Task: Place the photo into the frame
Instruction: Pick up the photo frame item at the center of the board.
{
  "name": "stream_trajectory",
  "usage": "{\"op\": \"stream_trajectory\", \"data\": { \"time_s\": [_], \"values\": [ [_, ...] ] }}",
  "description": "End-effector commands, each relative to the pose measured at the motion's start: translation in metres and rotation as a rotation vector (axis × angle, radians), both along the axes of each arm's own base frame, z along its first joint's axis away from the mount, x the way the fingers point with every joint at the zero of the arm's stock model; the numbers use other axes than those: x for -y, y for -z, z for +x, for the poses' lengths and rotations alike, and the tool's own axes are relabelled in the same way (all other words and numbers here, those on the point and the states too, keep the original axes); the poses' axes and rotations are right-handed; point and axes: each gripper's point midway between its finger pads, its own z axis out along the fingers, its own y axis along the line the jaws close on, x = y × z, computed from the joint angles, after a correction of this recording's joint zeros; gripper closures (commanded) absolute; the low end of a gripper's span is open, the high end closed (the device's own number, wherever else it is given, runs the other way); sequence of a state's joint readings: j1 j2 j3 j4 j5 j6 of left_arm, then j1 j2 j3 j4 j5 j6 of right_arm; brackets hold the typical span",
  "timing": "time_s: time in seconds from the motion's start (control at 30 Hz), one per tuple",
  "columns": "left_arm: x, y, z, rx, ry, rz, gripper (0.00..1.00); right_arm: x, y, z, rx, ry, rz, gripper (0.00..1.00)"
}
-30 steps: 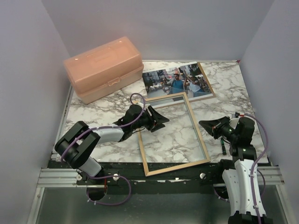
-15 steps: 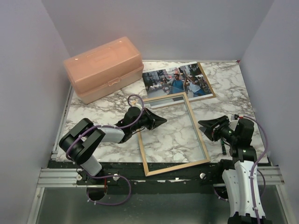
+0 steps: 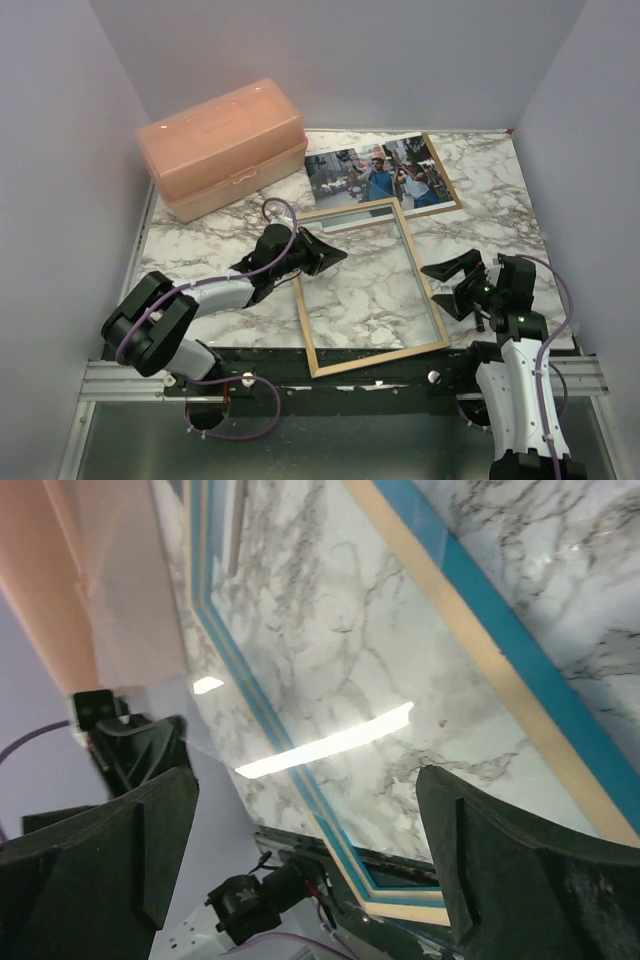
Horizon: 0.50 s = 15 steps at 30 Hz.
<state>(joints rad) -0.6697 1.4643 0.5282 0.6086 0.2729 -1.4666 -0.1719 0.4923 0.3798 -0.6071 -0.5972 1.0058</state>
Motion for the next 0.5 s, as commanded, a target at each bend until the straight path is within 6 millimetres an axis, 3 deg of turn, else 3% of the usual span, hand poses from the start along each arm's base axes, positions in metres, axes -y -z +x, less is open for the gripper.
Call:
{"op": "stream_trajectory", "data": {
  "time_s": [0.0,0.3,0.47],
  "values": [
    [-0.018,-0.012,0.005,0.08,-0.001,0.156,1.0,0.013,0.021,-0.003,-0.052,-0.015,-0.12,0.0],
    [-0.041,-0.037,0.004,0.142,0.084,0.214,1.0,0.024,0.024,0.006,-0.054,-0.041,-0.215,0.0],
    [-0.052,-0.036,-0.006,0.138,0.195,0.271,1.0,0.03,0.027,0.011,-0.056,-0.063,-0.267,0.0]
  ]
}}
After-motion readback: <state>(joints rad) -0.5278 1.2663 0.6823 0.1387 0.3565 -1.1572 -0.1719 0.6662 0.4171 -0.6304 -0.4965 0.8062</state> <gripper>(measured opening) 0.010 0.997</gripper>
